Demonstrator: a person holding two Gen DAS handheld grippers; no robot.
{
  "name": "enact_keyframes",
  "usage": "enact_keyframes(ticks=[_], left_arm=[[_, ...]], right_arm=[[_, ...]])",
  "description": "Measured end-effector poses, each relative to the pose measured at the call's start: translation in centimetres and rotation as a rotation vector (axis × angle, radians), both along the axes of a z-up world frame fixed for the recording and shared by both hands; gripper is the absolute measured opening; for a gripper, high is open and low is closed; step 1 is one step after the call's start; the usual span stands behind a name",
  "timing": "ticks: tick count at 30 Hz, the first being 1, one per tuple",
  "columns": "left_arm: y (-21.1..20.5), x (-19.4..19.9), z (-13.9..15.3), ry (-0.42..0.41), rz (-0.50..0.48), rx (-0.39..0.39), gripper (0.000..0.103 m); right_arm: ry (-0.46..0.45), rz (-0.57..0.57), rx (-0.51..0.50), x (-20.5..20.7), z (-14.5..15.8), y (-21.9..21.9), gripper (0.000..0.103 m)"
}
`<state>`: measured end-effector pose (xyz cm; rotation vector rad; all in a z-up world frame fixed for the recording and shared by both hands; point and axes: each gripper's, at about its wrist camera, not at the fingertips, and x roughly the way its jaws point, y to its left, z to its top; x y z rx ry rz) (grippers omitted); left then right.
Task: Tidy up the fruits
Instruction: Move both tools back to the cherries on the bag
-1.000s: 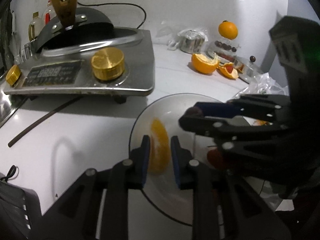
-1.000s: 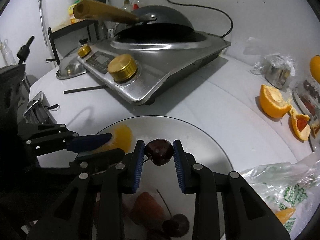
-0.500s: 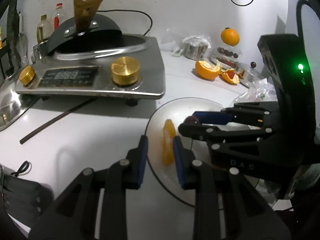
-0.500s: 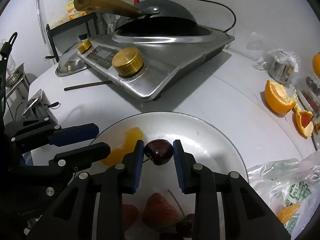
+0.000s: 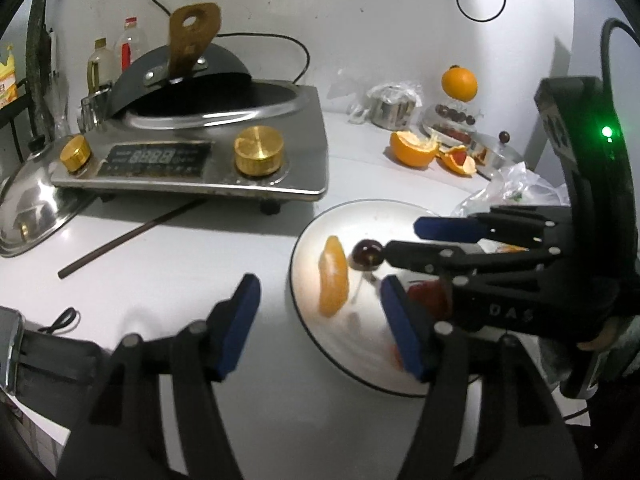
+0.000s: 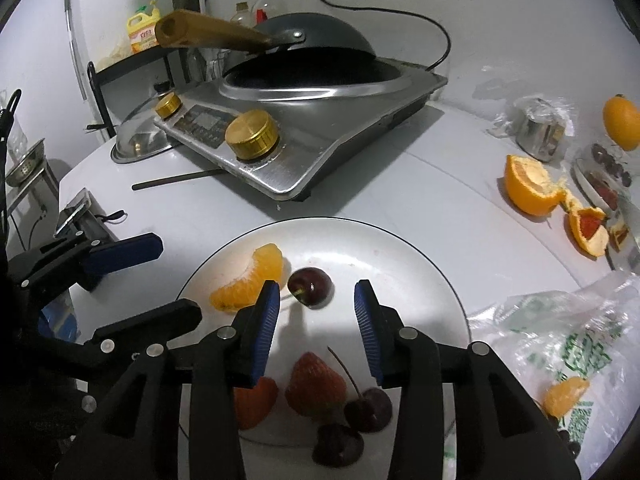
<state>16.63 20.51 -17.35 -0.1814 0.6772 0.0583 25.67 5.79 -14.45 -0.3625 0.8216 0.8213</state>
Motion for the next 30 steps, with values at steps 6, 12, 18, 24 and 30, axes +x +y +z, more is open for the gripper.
enact_keyframes(ticks=[6,12,18,24,30], left_arm=[[-1.1,-0.6,0.5,-0.007,-0.002,0.009,0.064],[-2.7,-1.2,0.8,-0.013,-0.017,0.01,0.064],[-4.3,-1.6,1.2,-0.021,-0.029,0.018,0.064],[-5.6,-1.7,1.4,-0.022,-0.043,0.026,0.064],[-7.0,-1.5,1.7,-0.023,-0.057,0.041,0.064]], right_arm=[[-0.019,-0.017,0.013,-0.9,0.9,-2.0,0.041],[-0.036,-0.031,0.029,-2.0,1.7,-4.0,0.041],[-0.047,-0.046,0.038,-2.7,2.3,-5.7,0.041],[-0.059,-0.058,0.048,-3.2,2.9,-7.2,0.041],[-0.065,-0.087,0.067,-3.4,3.2,-9.3,0.041]])
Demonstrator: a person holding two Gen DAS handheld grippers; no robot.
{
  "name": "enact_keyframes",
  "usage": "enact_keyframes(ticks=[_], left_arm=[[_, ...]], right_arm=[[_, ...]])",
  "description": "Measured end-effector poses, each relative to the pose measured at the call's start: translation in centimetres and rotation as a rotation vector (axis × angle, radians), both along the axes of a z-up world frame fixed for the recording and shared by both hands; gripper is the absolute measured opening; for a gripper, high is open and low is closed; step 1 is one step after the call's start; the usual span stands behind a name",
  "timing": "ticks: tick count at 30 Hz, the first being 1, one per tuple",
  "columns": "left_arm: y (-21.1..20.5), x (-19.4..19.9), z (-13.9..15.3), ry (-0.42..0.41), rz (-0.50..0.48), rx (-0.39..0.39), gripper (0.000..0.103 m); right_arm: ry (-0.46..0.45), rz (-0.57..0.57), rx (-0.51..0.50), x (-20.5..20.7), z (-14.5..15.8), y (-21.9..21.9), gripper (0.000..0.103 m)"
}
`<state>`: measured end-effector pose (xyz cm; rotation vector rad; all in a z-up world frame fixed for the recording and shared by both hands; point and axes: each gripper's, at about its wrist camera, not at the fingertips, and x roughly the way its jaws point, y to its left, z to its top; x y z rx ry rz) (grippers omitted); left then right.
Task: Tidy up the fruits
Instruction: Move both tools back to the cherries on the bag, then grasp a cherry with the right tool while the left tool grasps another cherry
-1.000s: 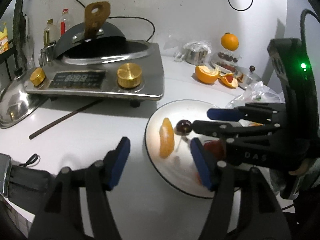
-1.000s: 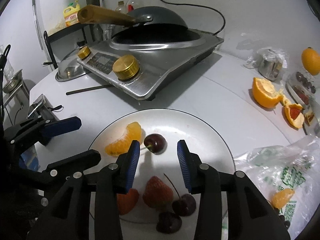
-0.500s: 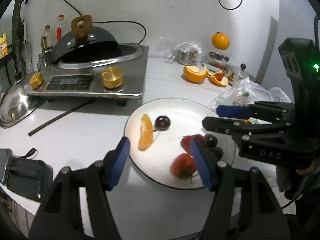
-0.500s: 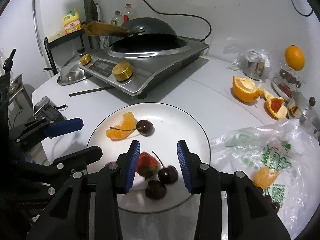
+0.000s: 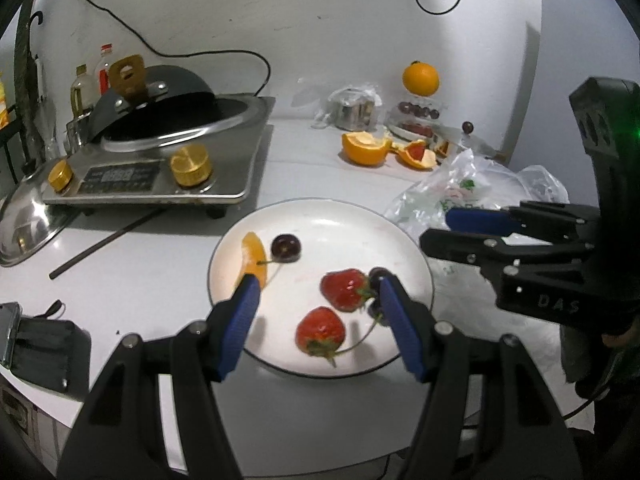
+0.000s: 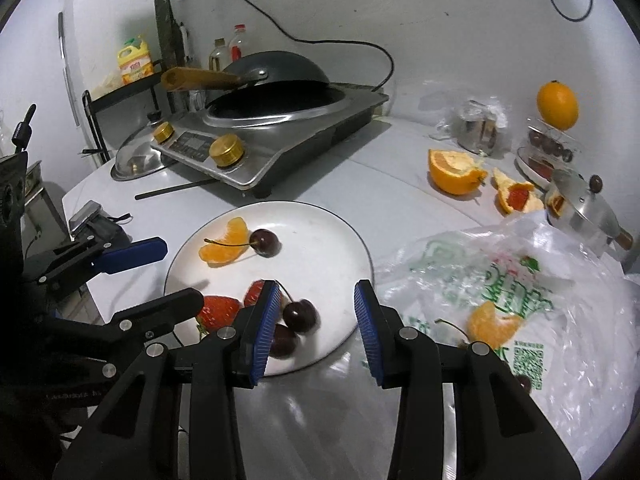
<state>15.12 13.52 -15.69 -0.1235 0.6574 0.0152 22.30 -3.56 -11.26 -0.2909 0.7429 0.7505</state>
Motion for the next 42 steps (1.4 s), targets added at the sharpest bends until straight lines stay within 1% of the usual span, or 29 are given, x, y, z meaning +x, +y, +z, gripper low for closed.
enact_keyframes(ticks=[11,19,26,33,42], left_arm=[[-2.8,1.1,0.2,0.013,-0.018,0.041,0.064],[-6.1,1.7,0.3,0.027,-0.051,0.081,0.064],[-8.8,1.8,0.9,0.019,-0.081,0.11,0.064],[-10.2,2.1,1.6,-0.008,-0.057,0.096,0.064],[-12.8,3.2,1.2,0.016,-0.084,0.109,0.064]], right_arm=[[0.002,-0.03,0.029,0.0,0.1,-4.6,0.041],[-0.022,-0.019,0.06,-0.6,0.4,-7.7,0.041],[-0.022,-0.056,0.096,-0.4,0.3,-10.8,0.041],[-0.003,-0.097,0.111,0.1,-0.5,-13.9,0.041],[0.002,-0.121,0.113,1.1,-1.4,-16.6,0.041]])
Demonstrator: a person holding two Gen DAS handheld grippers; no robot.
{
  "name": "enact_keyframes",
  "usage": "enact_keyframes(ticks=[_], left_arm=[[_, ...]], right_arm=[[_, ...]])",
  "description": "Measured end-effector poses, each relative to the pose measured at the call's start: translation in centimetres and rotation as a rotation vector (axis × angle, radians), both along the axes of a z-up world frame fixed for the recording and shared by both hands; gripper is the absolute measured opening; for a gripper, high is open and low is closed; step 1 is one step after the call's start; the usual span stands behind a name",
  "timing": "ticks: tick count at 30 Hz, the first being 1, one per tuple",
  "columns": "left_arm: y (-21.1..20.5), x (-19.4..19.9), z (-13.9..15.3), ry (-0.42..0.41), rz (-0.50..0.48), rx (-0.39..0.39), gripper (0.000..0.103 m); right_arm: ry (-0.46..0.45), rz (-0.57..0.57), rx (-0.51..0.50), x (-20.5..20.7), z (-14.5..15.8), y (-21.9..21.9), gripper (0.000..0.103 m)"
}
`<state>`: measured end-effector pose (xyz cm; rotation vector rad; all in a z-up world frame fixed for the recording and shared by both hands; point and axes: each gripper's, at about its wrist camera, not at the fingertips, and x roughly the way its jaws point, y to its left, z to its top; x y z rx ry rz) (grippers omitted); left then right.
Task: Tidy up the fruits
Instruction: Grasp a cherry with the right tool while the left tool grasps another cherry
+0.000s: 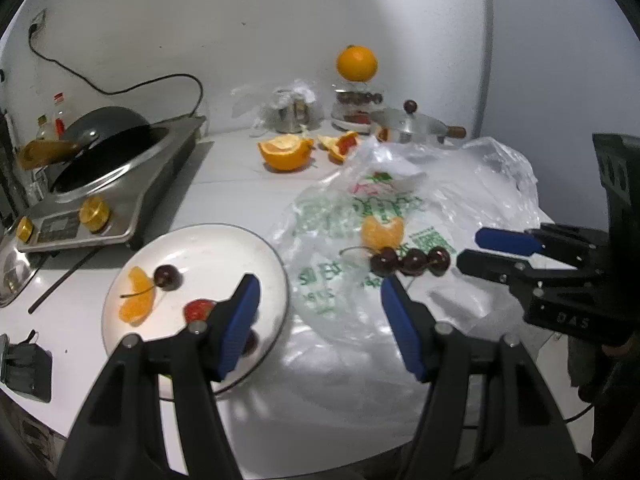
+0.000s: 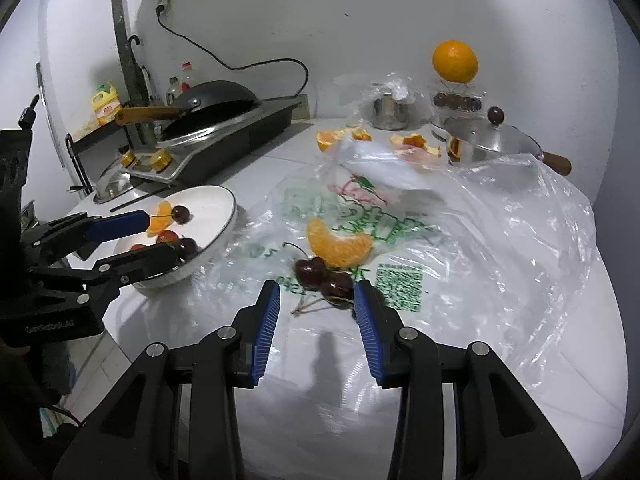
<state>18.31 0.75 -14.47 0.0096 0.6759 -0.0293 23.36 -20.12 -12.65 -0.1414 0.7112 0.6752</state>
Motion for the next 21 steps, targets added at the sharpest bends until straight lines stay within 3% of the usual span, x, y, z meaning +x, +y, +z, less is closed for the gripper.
enact_keyframes(ticks=[21], left_arm=[[-3.2,2.9,-1.6,0.061,-0.028,0.018,0.064]], right_arm=[[0.071,0.048,-0.1,3.3,-4.1,-0.7,0.041]])
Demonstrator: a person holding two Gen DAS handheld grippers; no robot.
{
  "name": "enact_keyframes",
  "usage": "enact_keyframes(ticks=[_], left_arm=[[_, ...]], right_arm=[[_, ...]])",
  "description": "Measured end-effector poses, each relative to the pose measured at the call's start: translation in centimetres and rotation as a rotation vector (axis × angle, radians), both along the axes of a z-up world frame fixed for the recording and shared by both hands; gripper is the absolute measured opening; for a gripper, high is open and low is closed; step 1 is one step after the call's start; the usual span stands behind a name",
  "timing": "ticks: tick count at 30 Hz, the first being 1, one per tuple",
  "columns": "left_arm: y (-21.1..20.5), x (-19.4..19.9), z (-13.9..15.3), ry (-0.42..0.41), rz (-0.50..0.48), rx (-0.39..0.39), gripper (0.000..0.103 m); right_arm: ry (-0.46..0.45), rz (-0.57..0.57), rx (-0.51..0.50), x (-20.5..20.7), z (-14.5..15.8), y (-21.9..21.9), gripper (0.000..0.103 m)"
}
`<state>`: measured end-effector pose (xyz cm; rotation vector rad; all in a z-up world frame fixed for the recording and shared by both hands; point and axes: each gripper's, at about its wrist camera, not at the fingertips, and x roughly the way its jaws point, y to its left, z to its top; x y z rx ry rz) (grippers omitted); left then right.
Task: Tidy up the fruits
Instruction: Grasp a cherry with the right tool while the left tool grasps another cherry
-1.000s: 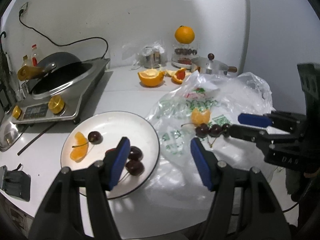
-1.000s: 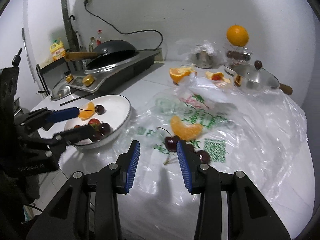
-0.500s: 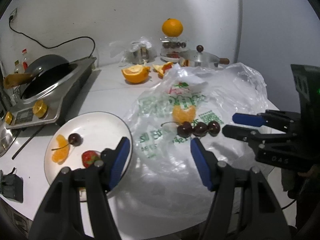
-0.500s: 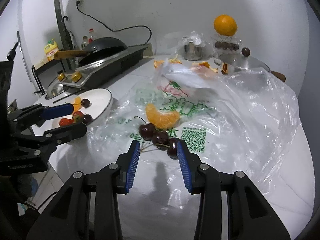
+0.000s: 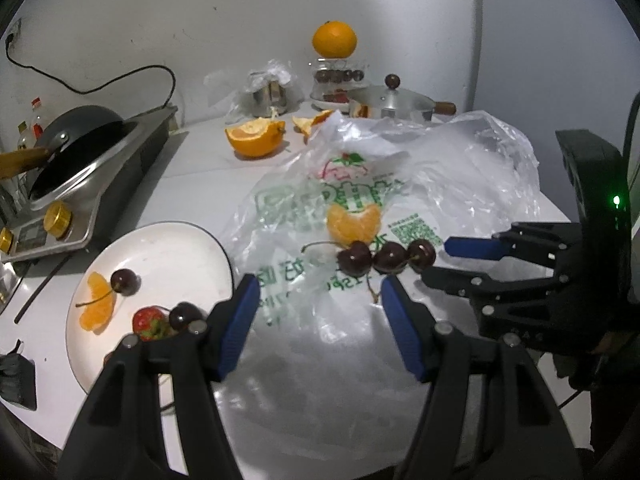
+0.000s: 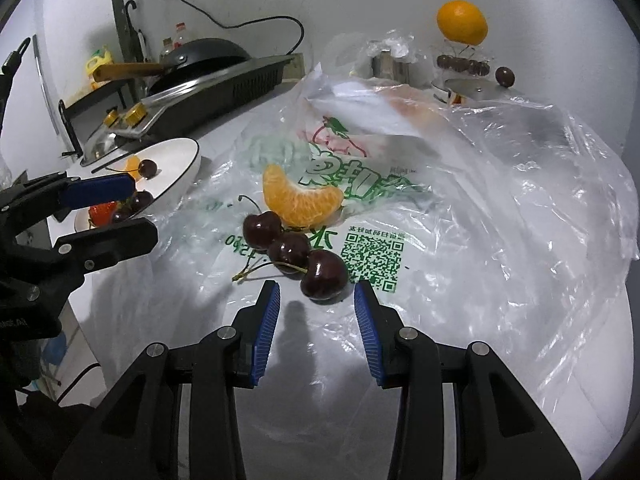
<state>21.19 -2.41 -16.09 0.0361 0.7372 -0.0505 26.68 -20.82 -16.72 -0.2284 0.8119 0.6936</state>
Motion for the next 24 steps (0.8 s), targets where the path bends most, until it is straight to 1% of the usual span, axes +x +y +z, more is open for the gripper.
enact_keyframes(ticks=[5,8,12,13,14,15,20,24], left_arm=[[-0.2,1.0,-0.4,0.018,-0.005,-0.005,0.064],[-0.4,1.5,-0.6,0.022,-0.012,-0.003,0.064],[-0.5,2.0,-1.0,0.032,-0.015,-0.002,0.064],[-0.5,2.1,-1.0,0.034,-0.016,-0.002,0.064],[-0.5,2.2,-1.1,0.036,-0.016,-0.002,0.064],[-0.6,2.3,-1.1,0.036,-0.019,-0.002,0.064],[-1.1,2.7,-1.3,0.026,-0.034,0.034,0.064],[-1.9,3.3,-1.3,0.011,-0.069,0.051,0.064]], right_arm=[[0.039,0.022,-0.002,0.9,-0.4,0.4,0.041],[0.063,0.014,-0.015,1.4,-0.7,0.6,0.041],[0.061,0.012,-0.033,1.7,-0.8,1.0,0.041],[0.06,0.01,-0.037,1.7,-0.8,1.1,0.04],[0.058,0.009,-0.04,1.8,-0.8,1.1,0.036],[0.056,0.003,-0.042,1.8,-0.8,1.1,0.029],[0.046,0.011,-0.027,1.5,-0.6,0.9,0.029],[0.039,-0.026,0.012,1.6,-0.1,-0.3,0.029]])
